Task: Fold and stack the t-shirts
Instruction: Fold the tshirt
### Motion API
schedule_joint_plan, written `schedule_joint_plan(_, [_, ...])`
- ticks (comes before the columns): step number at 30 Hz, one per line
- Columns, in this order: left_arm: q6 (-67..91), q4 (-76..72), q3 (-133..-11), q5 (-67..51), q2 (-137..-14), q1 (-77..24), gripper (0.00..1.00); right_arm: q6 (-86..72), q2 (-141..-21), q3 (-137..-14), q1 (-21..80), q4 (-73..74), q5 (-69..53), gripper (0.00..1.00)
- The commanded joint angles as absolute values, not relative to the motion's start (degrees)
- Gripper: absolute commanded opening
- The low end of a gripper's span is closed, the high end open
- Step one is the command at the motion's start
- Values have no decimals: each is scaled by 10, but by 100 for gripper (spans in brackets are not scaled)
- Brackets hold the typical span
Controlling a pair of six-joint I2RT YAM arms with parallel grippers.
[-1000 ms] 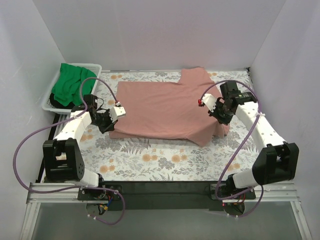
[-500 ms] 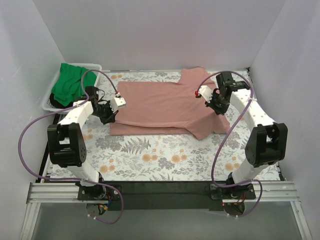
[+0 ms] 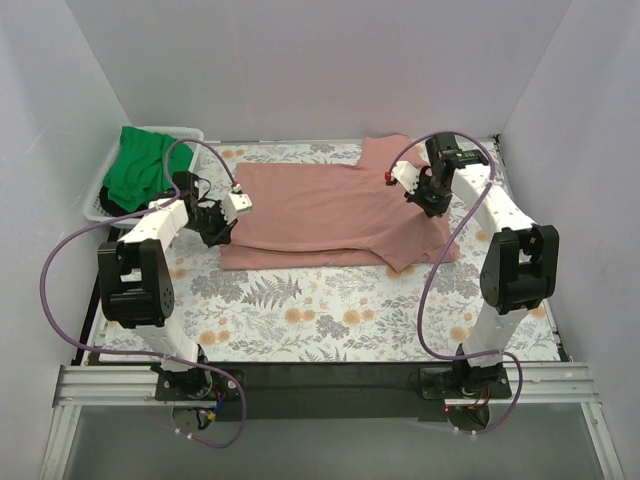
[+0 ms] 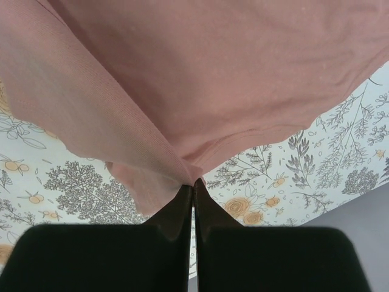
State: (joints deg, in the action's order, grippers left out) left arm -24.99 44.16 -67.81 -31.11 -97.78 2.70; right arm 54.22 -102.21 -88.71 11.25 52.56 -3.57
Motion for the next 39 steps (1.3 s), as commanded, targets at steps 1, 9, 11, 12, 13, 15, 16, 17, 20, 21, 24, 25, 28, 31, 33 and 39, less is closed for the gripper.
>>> schedule_joint_plan(1, [-247, 425, -688, -313, -973, 31, 0, 578, -1034, -928, 109, 525, -33, 1])
schedule_joint_plan(9, [-242, 424, -690, -311, -978, 31, 0, 585, -1062, -947, 110, 525, -34, 1])
schedule_joint_plan(11, [-242, 423, -691, -309, -981, 31, 0, 585, -1069, -954, 111, 525, -34, 1])
schedule_joint_plan(12, [-241, 421, -690, -310, -982, 31, 0, 585, -1070, -956, 112, 525, -34, 1])
schedule_joint_plan(13, [-242, 419, -689, -309, -982, 31, 0, 584, -1072, -957, 112, 525, -34, 1])
schedule_joint_plan(15, [-241, 419, -691, -308, -984, 31, 0, 586, -1077, -960, 115, 525, -33, 1])
schedule_joint_plan(16, [-240, 417, -691, -305, -984, 31, 0, 586, -1078, -962, 115, 525, -31, 1])
schedule_joint_plan(17, [-239, 417, -691, -304, -985, 31, 0, 586, -1082, -963, 115, 525, -31, 1])
schedule_joint_plan(20, [-237, 411, -693, -298, -988, 32, 0, 588, -1089, -970, 115, 525, -30, 1])
schedule_joint_plan(21, [-237, 411, -694, -298, -989, 32, 0, 588, -1090, -974, 115, 525, -28, 1])
schedule_joint_plan(24, [-236, 413, -701, -297, -998, 33, 0, 591, -1095, -976, 115, 525, -24, 1])
schedule_joint_plan(25, [-235, 414, -705, -295, -999, 33, 0, 591, -1097, -974, 115, 525, -22, 1])
schedule_joint_plan(28, [-233, 412, -707, -295, -1005, 32, 0, 594, -1100, -972, 115, 523, -22, 1])
schedule_joint_plan(31, [-233, 409, -709, -294, -1007, 33, 0, 595, -1106, -973, 114, 520, -20, 1])
schedule_joint_plan(33, [-235, 411, -713, -293, -1012, 33, 0, 596, -1110, -979, 113, 519, -18, 1])
schedule_joint_plan(39, [-234, 409, -724, -293, -1020, 33, 0, 599, -1121, -989, 114, 519, -16, 1])
